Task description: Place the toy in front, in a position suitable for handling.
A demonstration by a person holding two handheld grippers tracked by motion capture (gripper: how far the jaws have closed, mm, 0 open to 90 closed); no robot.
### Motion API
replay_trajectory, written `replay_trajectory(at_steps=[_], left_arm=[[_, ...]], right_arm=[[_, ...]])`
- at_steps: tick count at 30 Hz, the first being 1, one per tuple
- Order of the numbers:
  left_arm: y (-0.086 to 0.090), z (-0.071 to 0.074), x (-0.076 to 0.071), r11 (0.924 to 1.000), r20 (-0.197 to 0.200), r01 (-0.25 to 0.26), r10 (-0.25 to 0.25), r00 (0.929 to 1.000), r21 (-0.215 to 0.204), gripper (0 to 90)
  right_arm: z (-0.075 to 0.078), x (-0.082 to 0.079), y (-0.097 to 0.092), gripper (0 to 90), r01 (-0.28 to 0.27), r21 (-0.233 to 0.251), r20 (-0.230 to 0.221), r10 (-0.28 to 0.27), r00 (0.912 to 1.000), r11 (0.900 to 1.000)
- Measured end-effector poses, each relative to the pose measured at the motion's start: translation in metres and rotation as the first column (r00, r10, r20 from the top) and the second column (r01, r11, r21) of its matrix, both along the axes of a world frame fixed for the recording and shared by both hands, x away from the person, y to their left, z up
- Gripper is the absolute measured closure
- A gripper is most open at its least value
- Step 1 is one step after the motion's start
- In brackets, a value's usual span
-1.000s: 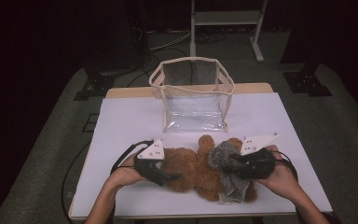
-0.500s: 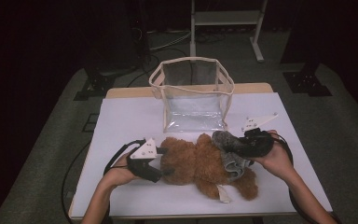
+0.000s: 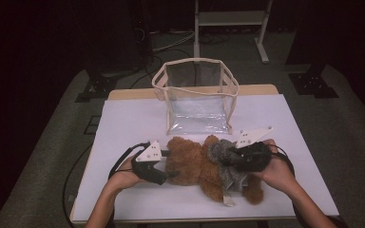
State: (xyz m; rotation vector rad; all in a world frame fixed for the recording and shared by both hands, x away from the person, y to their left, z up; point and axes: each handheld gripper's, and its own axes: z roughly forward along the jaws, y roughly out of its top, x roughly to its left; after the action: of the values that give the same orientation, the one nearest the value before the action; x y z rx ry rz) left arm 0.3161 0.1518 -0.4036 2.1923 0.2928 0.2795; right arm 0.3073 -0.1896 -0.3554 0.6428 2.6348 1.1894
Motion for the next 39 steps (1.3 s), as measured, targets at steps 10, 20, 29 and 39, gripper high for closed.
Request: replay_trajectory(at_steps=[10,20,29,39], left_arm=[[-0.007,-0.003,-0.002,0.9998,-0.029,0.014,-0.014,0.9995,-0.017,42.0],[-0.017,-0.001,-0.008,0.9989,-0.022,0.045,-0.045,0.9987,-0.008,43.9],[-0.015,-0.002,-0.009,0.9983,0.005,0.051,-0.051,0.9987,0.029,42.8],[-0.014,-0.001,-0.004,0.9996,0.003,0.022,-0.022,0.9997,0.017,41.8]], right_arm=[[0.009,0.017,0.025,71.3,-0.049,0.02,-0.062,0.05,0.9968,0.9986],[0.016,0.053,0.095,71.3,-0.176,0.005,-0.172,0.175,0.9695,0.9843],[0.01,0.065,0.13,71.9,-0.186,-0.032,-0.171,0.178,0.9691,0.9821],[0.014,0.009,0.079,71.9,-0.148,-0.081,-0.062,0.143,0.9877,0.9856]])
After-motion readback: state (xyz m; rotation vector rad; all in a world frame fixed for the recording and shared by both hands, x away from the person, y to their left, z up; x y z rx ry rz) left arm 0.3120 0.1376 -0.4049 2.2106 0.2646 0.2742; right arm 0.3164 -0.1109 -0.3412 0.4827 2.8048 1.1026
